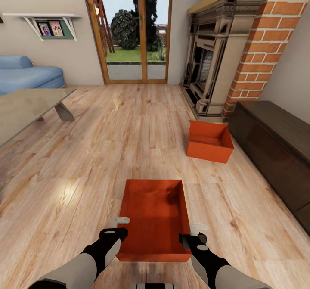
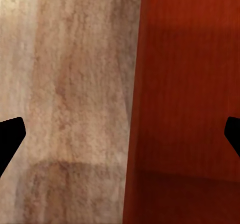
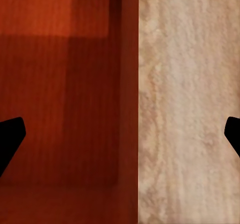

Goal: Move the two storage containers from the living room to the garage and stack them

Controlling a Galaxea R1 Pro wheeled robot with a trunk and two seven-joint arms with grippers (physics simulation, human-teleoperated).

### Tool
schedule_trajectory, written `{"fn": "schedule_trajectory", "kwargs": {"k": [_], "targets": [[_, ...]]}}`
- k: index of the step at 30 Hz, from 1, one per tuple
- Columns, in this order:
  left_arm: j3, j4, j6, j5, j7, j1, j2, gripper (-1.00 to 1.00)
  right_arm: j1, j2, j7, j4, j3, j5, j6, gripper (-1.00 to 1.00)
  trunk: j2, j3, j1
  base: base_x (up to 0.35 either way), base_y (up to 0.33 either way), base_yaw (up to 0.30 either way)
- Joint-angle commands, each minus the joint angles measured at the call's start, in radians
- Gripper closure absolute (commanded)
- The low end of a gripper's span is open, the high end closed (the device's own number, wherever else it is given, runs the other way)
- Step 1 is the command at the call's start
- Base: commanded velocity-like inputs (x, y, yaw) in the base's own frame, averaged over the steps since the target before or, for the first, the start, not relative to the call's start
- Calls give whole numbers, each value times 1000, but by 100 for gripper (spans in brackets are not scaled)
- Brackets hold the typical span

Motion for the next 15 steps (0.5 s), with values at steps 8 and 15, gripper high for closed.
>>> {"fn": "schedule_trajectory", "kwargs": {"k": [8,15], "targets": [[-9,-2,5,10,5,0,1,-100,-1,0,-6,1,8,-3,-3,-100,-35,-16,19,0,0,0],[-9,-2,5,10,5,0,0,-100,-1,0,-6,1,9,-3,-3,-100,-35,-16,19,0,0,0]]}}
